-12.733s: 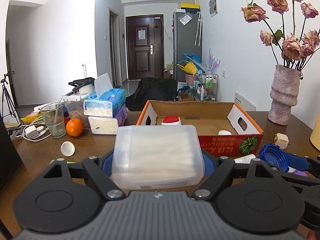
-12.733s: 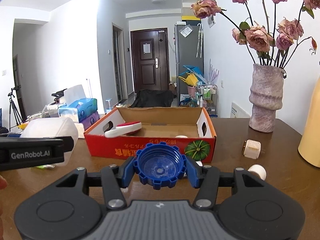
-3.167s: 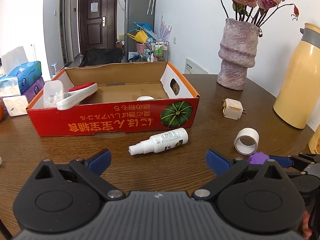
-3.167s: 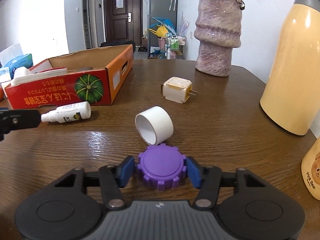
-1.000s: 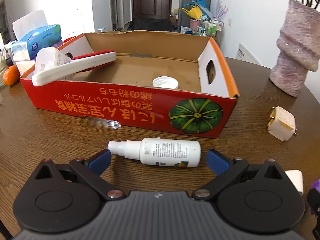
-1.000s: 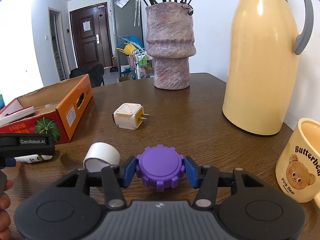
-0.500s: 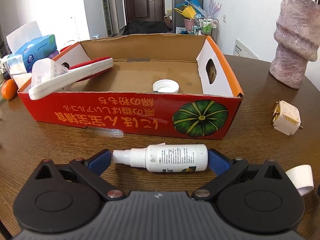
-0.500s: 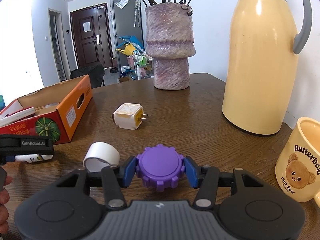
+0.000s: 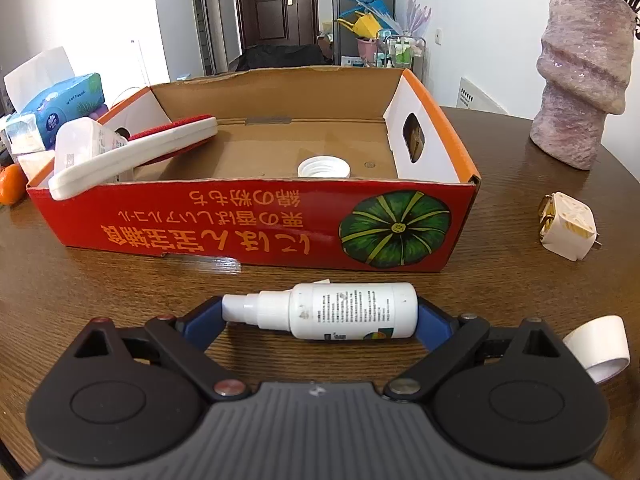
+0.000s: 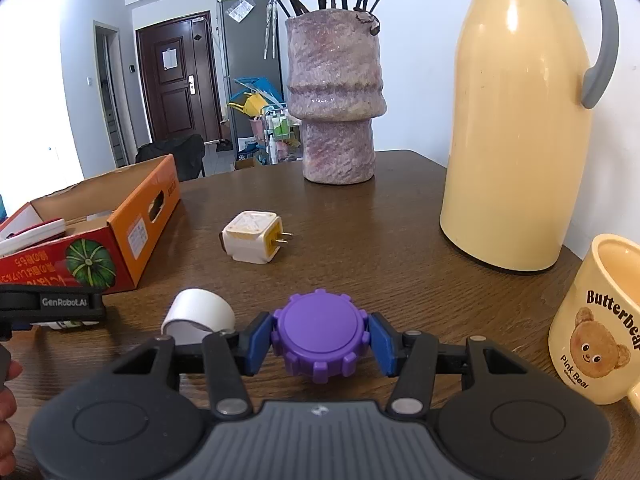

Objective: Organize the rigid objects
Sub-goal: 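Grasp the white spray bottle with the left tool while right holds purple cap, then lift the white spray bottle with the left tool while right holds purple cap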

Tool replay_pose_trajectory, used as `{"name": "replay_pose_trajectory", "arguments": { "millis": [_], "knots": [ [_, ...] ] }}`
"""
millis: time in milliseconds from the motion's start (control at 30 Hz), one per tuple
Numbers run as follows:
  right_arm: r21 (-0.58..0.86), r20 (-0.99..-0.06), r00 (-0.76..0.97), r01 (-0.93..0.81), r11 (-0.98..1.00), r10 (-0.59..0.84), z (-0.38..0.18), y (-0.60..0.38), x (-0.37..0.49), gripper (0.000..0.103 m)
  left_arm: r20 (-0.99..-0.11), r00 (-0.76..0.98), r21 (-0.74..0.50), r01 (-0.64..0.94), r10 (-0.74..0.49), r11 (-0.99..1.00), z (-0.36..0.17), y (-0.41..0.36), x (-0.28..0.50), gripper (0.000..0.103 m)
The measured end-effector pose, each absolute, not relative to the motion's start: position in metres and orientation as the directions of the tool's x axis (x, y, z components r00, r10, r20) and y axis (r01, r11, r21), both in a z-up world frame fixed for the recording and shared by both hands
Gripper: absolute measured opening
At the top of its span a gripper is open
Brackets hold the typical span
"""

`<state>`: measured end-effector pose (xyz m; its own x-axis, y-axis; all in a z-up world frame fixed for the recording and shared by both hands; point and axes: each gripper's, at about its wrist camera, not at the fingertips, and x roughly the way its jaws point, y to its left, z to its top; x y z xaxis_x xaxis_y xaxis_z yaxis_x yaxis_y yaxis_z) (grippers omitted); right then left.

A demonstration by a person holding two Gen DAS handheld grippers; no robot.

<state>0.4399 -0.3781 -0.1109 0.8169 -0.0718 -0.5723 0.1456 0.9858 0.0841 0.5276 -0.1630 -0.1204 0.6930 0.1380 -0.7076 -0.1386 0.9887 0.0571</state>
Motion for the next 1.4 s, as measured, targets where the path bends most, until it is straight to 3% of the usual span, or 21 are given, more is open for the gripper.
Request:
{"name": "replay_pose_trajectory", "arguments": {
  "millis": [700,1400],
  "knots": [
    [0.09,-0.533,0.843,0.148,0.985,-0.078,-0.104,-0.367,0.425,0.052,-0.657,0.745,0.057,-0.105,0.117,0.993,-0.105,-0.148,0.485,0.098],
    [0.123,-0.475,0.88,0.062,0.99,0.004,-0.09,-0.319,0.386,0.052,-0.596,0.793,0.063,-0.109,0.125,0.992,-0.083,-0.113,0.425,0.098]
  ]
}}
